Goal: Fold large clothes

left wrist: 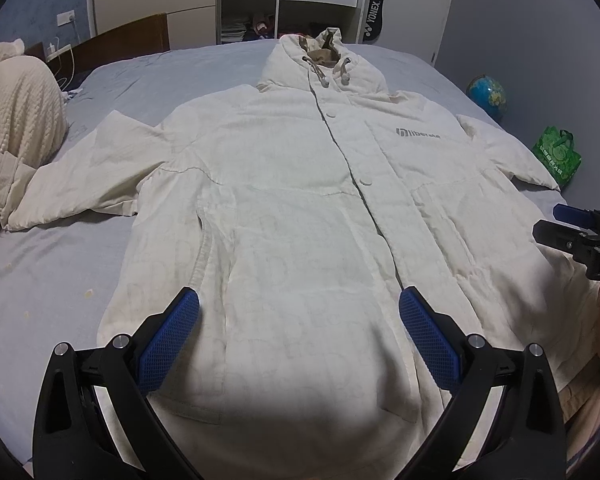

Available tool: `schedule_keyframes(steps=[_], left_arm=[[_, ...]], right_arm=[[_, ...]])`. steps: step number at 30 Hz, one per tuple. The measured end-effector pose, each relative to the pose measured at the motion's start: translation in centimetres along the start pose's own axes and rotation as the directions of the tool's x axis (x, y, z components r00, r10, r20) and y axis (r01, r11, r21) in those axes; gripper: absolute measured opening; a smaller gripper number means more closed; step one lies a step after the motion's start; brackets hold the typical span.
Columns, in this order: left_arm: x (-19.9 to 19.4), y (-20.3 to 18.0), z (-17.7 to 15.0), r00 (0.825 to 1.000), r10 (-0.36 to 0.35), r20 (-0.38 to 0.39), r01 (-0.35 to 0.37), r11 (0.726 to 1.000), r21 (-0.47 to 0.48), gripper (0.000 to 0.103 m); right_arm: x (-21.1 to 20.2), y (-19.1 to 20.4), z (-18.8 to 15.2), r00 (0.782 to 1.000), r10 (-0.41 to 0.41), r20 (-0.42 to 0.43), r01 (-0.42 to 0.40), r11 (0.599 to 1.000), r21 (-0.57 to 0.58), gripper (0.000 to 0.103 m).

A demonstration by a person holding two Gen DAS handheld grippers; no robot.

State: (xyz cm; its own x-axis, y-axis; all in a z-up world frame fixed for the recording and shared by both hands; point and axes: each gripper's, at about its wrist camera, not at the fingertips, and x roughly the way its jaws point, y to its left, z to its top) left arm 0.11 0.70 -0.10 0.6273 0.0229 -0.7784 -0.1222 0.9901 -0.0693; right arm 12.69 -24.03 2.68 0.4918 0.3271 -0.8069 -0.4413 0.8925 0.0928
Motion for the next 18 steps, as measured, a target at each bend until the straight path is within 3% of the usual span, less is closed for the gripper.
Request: schedule_keyframes(steps=[18], left_arm=[[0.26,-0.09,-0.13,1.000,-0.004,-0.003,0.004,1.000,0.010,0.096]], right_arm=[[0.08,-0.05,0.03,1.000,-0.002,-0.004,0.002,1.000,0.003,0.097]])
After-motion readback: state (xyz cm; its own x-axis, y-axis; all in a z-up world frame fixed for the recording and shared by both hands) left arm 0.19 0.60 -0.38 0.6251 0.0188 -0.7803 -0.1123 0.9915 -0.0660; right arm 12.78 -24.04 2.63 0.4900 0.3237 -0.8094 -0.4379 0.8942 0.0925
